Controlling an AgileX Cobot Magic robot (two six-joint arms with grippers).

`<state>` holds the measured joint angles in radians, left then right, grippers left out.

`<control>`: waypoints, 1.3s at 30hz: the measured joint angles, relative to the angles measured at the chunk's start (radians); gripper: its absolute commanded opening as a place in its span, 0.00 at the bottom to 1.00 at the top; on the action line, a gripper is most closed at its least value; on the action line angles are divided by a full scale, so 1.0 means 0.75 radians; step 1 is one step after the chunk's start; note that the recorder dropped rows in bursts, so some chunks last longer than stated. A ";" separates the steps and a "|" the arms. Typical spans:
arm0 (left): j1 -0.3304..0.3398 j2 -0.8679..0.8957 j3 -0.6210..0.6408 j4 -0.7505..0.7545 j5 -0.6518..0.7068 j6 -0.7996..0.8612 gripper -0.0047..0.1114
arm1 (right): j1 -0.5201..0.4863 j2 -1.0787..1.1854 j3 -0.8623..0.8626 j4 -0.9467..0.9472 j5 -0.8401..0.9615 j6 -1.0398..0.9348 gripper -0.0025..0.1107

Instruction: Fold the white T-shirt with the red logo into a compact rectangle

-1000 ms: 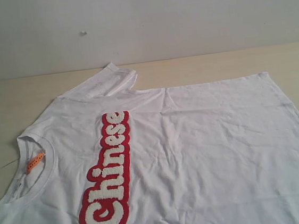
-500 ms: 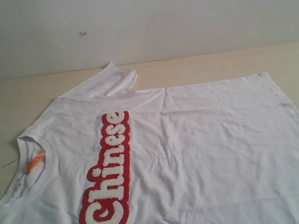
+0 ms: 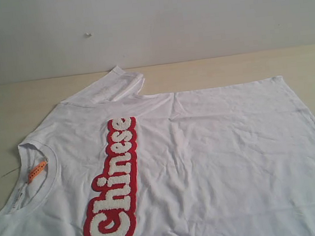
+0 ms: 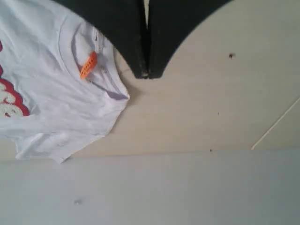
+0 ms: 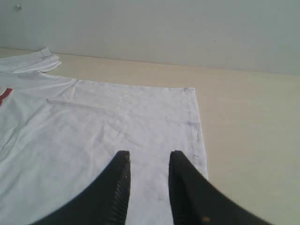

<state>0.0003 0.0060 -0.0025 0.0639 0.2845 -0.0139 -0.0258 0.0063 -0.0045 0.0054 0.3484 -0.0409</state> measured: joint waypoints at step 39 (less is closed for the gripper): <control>0.000 0.000 0.000 0.003 -0.786 -0.618 0.04 | 0.000 0.000 0.000 0.034 -0.233 0.027 0.29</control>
<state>0.0003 0.0060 -0.0022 0.0658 -0.3054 -0.4775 -0.0258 0.0063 -0.0045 0.0305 0.1740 -0.0206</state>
